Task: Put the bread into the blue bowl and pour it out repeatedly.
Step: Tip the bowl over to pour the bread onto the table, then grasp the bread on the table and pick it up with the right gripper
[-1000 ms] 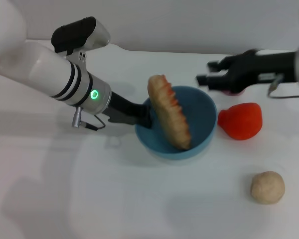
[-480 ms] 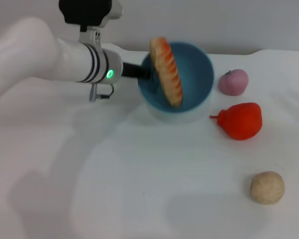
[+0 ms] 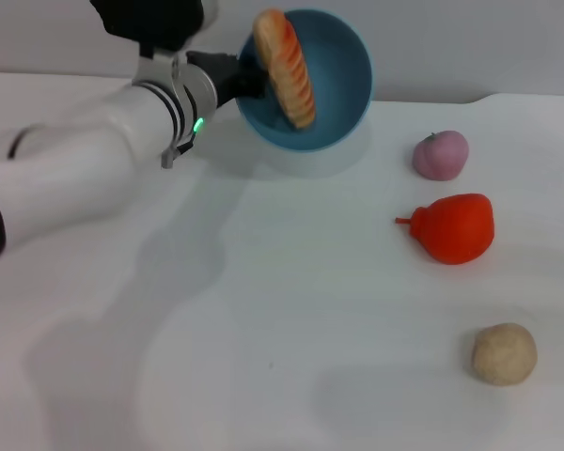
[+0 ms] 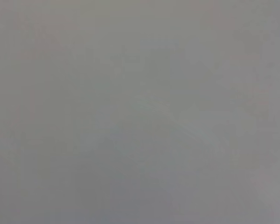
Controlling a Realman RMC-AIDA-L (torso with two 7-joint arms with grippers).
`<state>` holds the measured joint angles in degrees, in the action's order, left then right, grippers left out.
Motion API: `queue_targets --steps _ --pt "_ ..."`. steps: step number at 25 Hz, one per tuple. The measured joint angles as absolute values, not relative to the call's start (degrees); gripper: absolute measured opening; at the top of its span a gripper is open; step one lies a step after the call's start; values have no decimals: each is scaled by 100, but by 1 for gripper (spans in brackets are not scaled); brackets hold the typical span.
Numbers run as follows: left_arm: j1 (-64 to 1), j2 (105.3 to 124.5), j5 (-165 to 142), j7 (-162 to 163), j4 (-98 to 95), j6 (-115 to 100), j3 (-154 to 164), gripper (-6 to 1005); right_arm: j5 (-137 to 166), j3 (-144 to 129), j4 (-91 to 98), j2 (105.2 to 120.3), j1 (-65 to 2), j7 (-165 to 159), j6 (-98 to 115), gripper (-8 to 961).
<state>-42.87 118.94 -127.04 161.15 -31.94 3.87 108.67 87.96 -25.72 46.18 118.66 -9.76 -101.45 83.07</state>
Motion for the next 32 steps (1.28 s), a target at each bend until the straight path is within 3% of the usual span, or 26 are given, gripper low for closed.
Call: queue_targets --steps 15,27,32 --pt "-4074 11910 -12683 15468 -2811 2347 12349 -1 8831 -2160 3806 11861 -1113 -10092 8259 503" --pt "-4132 11882 -12661 15374 -2744 2323 12181 -1 9328 -3207 3405 11829 -2230 -9953 7897 503" --pt "-4365 11827 -12385 15389 -3068 617 10462 -2 10458 -3658 4157 11788 -2813 -10895 7559 503"
